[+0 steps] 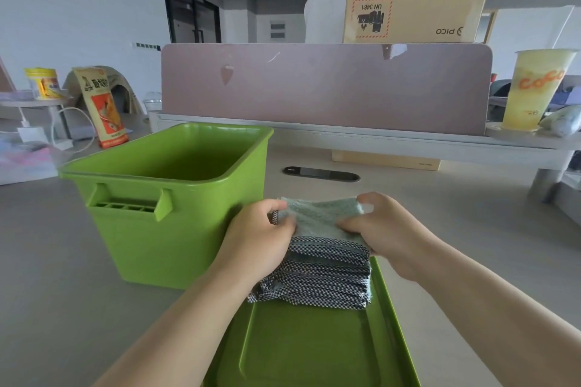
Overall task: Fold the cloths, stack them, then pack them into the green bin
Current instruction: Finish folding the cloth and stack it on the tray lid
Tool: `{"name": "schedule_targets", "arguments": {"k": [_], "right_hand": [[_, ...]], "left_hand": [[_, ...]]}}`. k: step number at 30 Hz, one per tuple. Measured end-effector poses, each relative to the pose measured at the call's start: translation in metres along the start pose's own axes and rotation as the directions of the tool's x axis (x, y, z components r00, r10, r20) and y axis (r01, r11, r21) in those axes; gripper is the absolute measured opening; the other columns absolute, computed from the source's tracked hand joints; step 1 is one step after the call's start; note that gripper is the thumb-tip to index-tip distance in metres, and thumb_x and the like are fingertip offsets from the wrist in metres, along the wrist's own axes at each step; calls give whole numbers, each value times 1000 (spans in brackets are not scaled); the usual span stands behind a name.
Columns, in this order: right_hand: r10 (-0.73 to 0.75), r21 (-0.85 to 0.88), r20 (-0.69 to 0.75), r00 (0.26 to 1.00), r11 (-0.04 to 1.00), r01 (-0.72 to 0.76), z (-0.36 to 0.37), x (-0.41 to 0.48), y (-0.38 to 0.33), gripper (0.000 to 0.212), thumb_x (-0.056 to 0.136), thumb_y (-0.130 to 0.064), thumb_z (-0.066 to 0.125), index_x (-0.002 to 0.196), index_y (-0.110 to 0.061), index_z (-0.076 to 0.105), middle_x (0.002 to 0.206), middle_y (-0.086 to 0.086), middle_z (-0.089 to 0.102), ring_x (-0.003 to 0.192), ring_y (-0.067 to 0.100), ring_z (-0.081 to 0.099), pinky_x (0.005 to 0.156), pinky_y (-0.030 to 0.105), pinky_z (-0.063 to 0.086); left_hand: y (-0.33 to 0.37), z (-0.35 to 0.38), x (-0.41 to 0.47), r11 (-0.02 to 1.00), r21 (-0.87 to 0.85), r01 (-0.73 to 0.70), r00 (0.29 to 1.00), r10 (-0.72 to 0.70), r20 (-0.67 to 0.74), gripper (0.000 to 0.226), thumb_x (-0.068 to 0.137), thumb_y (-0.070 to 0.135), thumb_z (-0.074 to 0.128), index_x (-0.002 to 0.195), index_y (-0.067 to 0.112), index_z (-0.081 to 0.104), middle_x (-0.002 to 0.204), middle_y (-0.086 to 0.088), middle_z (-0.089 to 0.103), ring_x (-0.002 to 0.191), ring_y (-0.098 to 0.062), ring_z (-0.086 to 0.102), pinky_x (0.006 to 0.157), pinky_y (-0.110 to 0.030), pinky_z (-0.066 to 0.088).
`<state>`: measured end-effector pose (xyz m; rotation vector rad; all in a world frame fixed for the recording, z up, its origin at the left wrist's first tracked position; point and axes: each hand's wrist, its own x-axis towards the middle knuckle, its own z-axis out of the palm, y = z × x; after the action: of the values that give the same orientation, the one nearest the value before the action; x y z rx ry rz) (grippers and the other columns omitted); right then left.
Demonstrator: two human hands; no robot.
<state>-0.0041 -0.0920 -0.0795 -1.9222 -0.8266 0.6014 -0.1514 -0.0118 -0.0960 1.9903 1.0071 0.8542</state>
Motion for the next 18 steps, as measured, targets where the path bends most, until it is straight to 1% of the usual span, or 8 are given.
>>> {"name": "schedule_targets", "arguments": {"k": [4, 8, 10, 12, 13, 15, 16, 18], "right_hand": [[-13, -43, -2, 1000, 999, 13, 0, 2, 2, 69, 82, -12, 67, 143, -16, 35, 101, 13, 64, 88, 36, 69, 79, 53, 57], [-29, -112, 5, 1000, 993, 30, 1, 3, 6, 71, 82, -13, 67, 144, -17, 33, 108, 10, 61, 75, 25, 69, 75, 45, 59], [-32, -168, 12, 999, 985, 34, 1, 2, 6, 71, 83, -13, 66, 145, -16, 31, 103, 11, 62, 63, 19, 66, 66, 37, 58], [-32, -260, 27, 999, 965, 38, 1, 1, 5, 67, 85, -15, 64, 144, -14, 31, 98, 8, 60, 58, 16, 61, 55, 31, 52], [-31, -337, 36, 999, 941, 41, 1, 0, 3, 63, 86, -19, 64, 141, -13, 33, 98, 6, 57, 62, 16, 60, 53, 29, 50], [-57, -534, 25, 998, 844, 62, -1, -3, -1, 55, 87, -29, 64, 133, -12, 38, 107, 7, 51, 81, 20, 60, 58, 28, 48], [-102, -612, 8, 995, 786, 86, -1, -4, -2, 54, 87, -32, 64, 130, -12, 39, 116, 9, 48, 95, 24, 57, 66, 29, 48], [-281, -708, 15, 960, 675, 208, 1, -6, -2, 56, 87, -30, 62, 135, -15, 36, 134, 9, 37, 123, 29, 41, 92, 33, 43]], "left_hand": [[-3, 2, 2, 1000, 16, -10, 1000, 10, -6, 38, 93, 25, 55, 131, 28, 54, 65, 20, 46, 52, 2, 33, 48, -14, 28], [-7, 4, 3, 997, 77, -5, 1000, 4, 13, 40, 93, 25, 53, 133, 27, 53, 72, 21, 51, 47, 2, 39, 44, -15, 31], [-9, 4, 2, 986, 165, -5, 999, -3, 46, 40, 94, 28, 52, 134, 26, 52, 76, 20, 53, 38, 1, 42, 39, -16, 34], [-10, 4, 1, 961, 274, -36, 998, 23, 50, 40, 94, 32, 51, 133, 26, 53, 83, 13, 59, 32, 0, 42, 38, -14, 34], [-11, 5, 1, 942, 328, -71, 997, 63, 35, 38, 95, 34, 50, 132, 25, 55, 95, 7, 62, 37, 0, 46, 42, -13, 36], [-10, 7, 0, 900, 409, -149, 986, 169, -14, 35, 97, 37, 44, 123, 20, 61, 120, -2, 55, 71, -6, 59, 65, -16, 40], [-8, 9, 0, 886, 419, -198, 972, 233, -34, 36, 99, 35, 39, 118, 17, 63, 124, -2, 52, 89, -11, 58, 77, -19, 40], [-4, 12, 1, 859, 408, -308, 936, 350, -30, 37, 101, 31, 34, 117, 14, 62, 129, -1, 50, 111, -15, 50, 92, -25, 39]]}}
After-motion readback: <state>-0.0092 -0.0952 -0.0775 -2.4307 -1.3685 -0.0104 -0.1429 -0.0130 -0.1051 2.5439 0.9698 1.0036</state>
